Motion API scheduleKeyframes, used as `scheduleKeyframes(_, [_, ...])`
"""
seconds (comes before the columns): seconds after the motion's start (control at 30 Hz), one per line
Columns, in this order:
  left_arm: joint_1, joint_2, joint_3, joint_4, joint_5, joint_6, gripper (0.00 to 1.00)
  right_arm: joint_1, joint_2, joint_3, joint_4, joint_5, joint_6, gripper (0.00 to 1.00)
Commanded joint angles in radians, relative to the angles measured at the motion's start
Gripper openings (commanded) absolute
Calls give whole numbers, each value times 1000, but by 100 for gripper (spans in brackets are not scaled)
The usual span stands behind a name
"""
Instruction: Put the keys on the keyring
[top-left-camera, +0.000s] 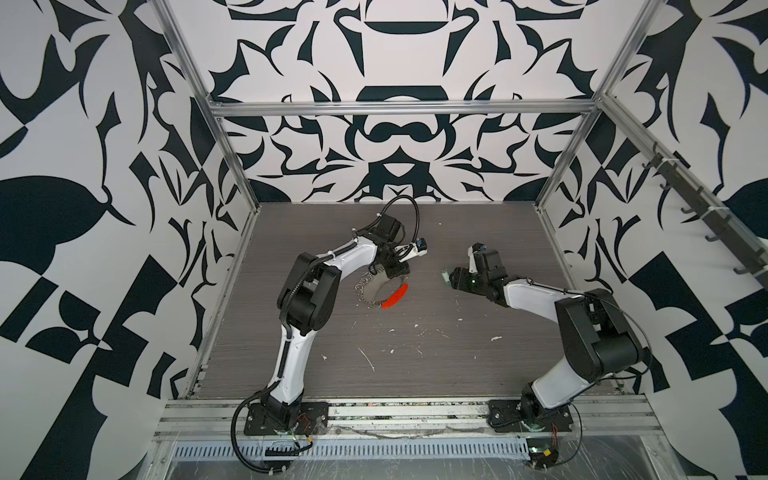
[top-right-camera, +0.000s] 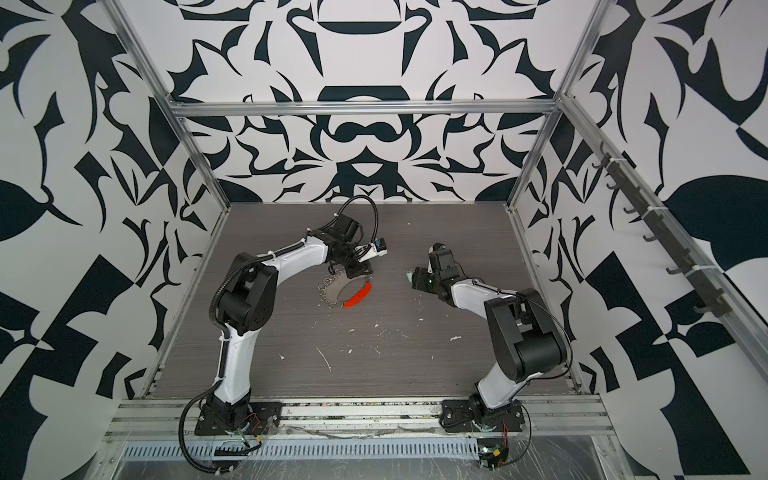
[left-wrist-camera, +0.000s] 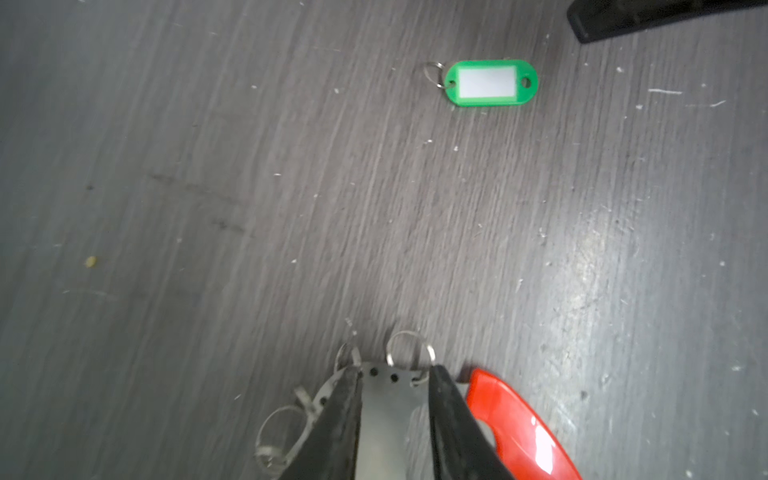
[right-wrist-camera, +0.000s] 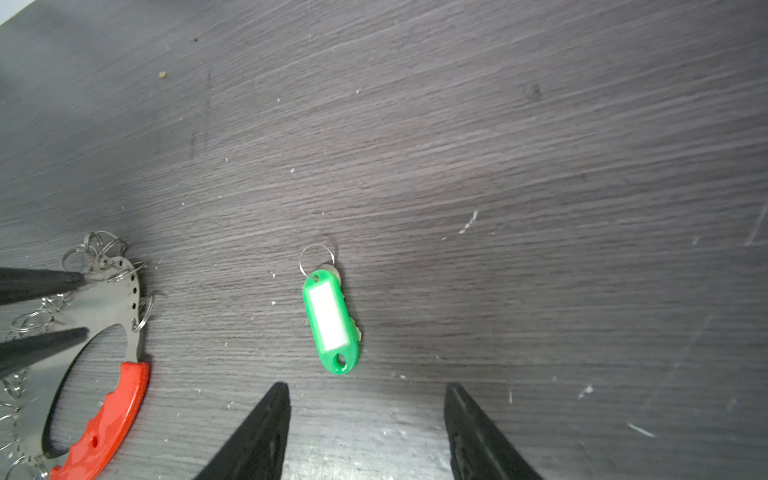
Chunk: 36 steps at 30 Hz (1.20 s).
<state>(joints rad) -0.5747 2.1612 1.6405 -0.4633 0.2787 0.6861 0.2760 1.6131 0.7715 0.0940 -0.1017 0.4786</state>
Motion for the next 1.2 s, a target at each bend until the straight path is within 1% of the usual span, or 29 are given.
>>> scheduleKeyframes(0.0, [4,27,14,-9,-28,24,31,-4,-10,37,9,-13,4,63])
scheduleKeyframes(0.2, [-2,45,28,10,-67,25,32,-6,-5,39,11,-29,5,63])
scheduleKeyframes(0.5, [-2,60,45,-10,-79,43,29,-13,1,46,10,-42,11,63])
scheduleKeyframes(0.6, [-2,70,54,-32,-92,58,23,-18,3,48,7,-48,13,63])
scheduleKeyframes(0.77, [-2,77,74,-49,-98,66,3,-25,6,51,9,-56,20,63])
scheduleKeyframes(0.8, [-1,77,76,-51,-98,66,0,-27,6,51,10,-58,18,63])
scheduleKeyframes(1.0, [6,52,86,-44,-60,52,0,-35,8,54,10,-63,20,63])
scheduleKeyframes(1.17, [15,-38,84,-23,-14,-14,0,-44,-13,66,13,-89,24,62])
